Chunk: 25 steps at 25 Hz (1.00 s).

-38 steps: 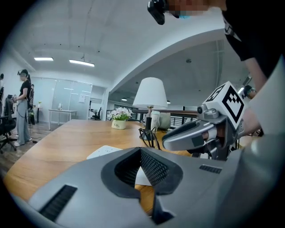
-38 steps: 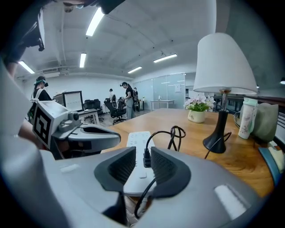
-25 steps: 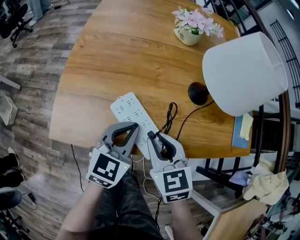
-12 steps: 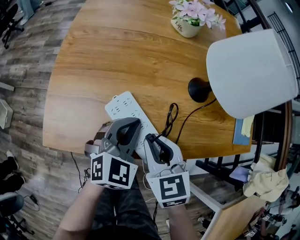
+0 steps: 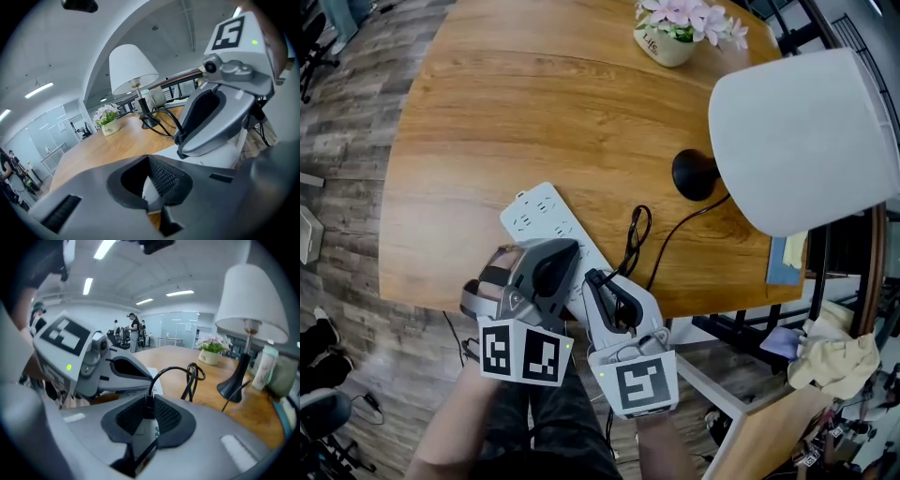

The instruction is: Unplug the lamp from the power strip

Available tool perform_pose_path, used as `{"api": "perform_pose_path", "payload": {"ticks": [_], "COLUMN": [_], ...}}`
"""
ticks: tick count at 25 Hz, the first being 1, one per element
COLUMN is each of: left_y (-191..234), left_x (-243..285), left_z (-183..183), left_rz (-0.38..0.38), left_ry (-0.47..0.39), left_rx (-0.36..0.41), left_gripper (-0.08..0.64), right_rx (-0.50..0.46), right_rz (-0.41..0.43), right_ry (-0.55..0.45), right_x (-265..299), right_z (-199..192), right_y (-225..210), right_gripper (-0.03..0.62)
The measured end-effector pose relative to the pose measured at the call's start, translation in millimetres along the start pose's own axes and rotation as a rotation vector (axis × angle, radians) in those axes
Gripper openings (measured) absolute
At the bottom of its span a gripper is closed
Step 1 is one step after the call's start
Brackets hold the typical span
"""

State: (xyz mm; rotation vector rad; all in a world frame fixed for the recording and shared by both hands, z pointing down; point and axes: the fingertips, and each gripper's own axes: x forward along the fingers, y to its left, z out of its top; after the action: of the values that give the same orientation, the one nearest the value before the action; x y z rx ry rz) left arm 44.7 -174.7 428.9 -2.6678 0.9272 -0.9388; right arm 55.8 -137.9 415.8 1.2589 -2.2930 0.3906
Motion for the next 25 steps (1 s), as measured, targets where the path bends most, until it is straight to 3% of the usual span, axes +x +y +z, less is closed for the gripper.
{"api": "perform_pose_path", "payload": {"ticks": [2, 4, 8, 10, 15, 19, 21, 23, 25], "left_y": [-2, -3, -4, -3, -4, -4, -4, -4, -2], "left_x": [0, 0, 0, 0, 0, -1, -1, 0, 1], "left_z": [1, 1, 1, 1, 1, 1, 1, 1, 2], "left_rz": [-0.005, -0.011, -0.009, -0.006, -0.004, -0.006, -0.005, 0.000, 0.004], "left_ry": [-0.003, -0.002, -0.007, -0.006, -0.008, -0.005, -0.005, -0.005, -0.004], "left_rx": [0.022, 0.030, 0.022, 0.018, 0.035, 0.036, 0.036, 0.035, 0.034], "left_gripper": [-0.005, -0.006, -0.006, -0.006, -0.006, -0.006, -0.006, -0.006, -0.006], "right_rx": [0.116, 0.133, -0.134, -0.154, 0.109, 0.213, 0.151, -0.011, -0.113], "right_rz": [0.045, 0.040, -0.067, -0.094, -0.030, 0.013, -0.010, -0.054, -0.093], "right_ry": [0.017, 0.046, 0.093, 0.071, 0.004, -0.012, 0.002, 0.047, 0.084], "right_x": [-1, -1, -1, -1, -4, -5, -4, -4, -4], "right_z": [-2, -3, -2, -1, 0, -2, 0, 1, -1], "right_y": [-6, -8, 2, 5, 0, -5, -4, 3, 9], "right_gripper": [0.069, 0.071, 0.067, 0.067, 0.067, 0.067, 0.067, 0.066, 0.066]}}
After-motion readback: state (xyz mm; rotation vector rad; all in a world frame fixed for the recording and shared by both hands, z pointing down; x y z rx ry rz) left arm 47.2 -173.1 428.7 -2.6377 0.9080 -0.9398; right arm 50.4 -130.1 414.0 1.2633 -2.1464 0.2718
